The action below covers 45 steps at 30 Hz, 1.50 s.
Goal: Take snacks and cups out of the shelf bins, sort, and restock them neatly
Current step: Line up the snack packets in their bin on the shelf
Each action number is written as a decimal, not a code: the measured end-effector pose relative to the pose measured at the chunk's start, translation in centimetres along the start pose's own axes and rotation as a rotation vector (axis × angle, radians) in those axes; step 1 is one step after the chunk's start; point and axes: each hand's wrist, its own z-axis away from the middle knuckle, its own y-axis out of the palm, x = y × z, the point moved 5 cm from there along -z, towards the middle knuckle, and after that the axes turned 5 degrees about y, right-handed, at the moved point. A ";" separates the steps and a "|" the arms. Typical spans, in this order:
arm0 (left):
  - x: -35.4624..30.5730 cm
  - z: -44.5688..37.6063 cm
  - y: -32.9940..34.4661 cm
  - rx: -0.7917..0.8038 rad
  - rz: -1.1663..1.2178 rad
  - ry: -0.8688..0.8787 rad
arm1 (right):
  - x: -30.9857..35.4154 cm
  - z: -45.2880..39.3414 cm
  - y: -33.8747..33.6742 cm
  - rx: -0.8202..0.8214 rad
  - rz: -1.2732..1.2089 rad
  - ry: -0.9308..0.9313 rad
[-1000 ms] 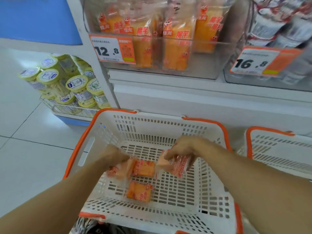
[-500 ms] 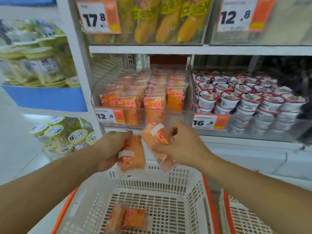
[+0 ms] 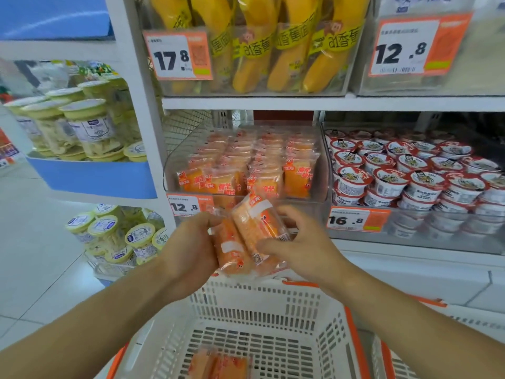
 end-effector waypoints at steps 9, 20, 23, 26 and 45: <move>1.2 -0.7 -4.1 -0.071 -0.231 -0.113 | -1.3 -0.6 -0.7 0.054 -0.020 0.112; 1.7 -0.9 -6.2 -0.410 -0.461 -0.164 | -2.6 -0.8 -1.4 0.052 0.016 0.199; 1.8 -1.1 -6.4 -0.352 -0.410 -0.173 | -2.9 -0.9 -1.6 0.034 0.013 0.196; 1.4 -1.5 -6.2 -0.217 -0.365 -0.185 | -2.6 -0.8 -2.0 -0.003 0.009 0.166; 2.2 -0.7 -4.9 -0.141 -0.157 -0.204 | -2.8 -1.3 -2.5 -0.151 0.286 -0.041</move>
